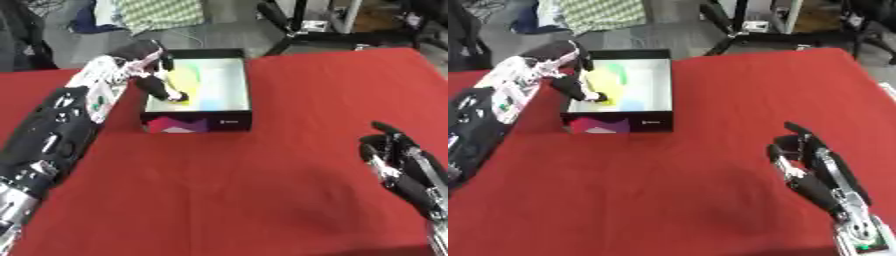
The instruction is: Pick up objects on the table and place them in the box.
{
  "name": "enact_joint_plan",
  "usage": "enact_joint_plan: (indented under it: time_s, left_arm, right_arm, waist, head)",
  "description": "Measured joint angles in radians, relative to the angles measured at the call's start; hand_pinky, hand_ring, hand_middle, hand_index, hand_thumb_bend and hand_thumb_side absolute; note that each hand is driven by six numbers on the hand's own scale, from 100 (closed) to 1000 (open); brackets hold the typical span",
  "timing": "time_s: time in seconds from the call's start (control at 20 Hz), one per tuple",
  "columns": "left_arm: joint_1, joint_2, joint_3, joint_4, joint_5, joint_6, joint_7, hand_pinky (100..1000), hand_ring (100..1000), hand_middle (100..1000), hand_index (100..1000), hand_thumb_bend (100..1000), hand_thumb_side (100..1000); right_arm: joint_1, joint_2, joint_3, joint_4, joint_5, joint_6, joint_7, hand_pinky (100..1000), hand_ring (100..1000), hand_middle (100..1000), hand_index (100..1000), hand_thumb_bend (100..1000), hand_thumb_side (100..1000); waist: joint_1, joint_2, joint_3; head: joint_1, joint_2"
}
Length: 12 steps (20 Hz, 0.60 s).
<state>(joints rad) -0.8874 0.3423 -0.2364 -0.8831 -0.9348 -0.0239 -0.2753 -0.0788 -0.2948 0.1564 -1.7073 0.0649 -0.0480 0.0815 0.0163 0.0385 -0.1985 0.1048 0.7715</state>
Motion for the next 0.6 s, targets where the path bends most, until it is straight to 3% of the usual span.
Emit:
enact_joint_plan:
  time_s: [0.05, 0.3, 0.45, 0.6]
  left_arm:
    - [-0.004, -0.016, 0.008, 0.020, -0.020, 0.000, 0.033, 840, 816, 803, 892, 1000, 641]
    - [-0.009, -0.053, 0.020, 0.043, -0.094, 0.029, 0.200, 873, 868, 881, 955, 1000, 811]
    - [0.012, -0.039, 0.026, -0.007, -0.062, 0.047, 0.242, 830, 829, 847, 924, 1000, 744]
    - [0.094, 0.021, 0.046, -0.163, 0.093, 0.069, 0.303, 777, 778, 779, 872, 1000, 692]
  right_arm:
    - [0.000, 0.000, 0.002, 0.000, 0.000, 0.000, 0.001, 777, 768, 701, 938, 276, 515]
    - [0.000, 0.001, 0.004, 0.000, 0.000, 0.000, 0.002, 777, 768, 701, 938, 275, 515]
    - [0.000, 0.001, 0.003, 0.000, 0.000, 0.000, 0.001, 777, 767, 701, 938, 272, 517]
    - [0.001, 0.001, -0.003, 0.000, 0.000, 0.001, -0.005, 776, 767, 698, 937, 262, 520]
  waist:
    - [0.000, 0.000, -0.001]
    - [0.000, 0.000, -0.003]
    - [0.000, 0.000, 0.002]
    - [0.000, 0.000, 0.013]
  head:
    - [0.001, 0.000]
    - [0.004, 0.000]
    - [0.004, 0.000]
    - [0.004, 0.000]
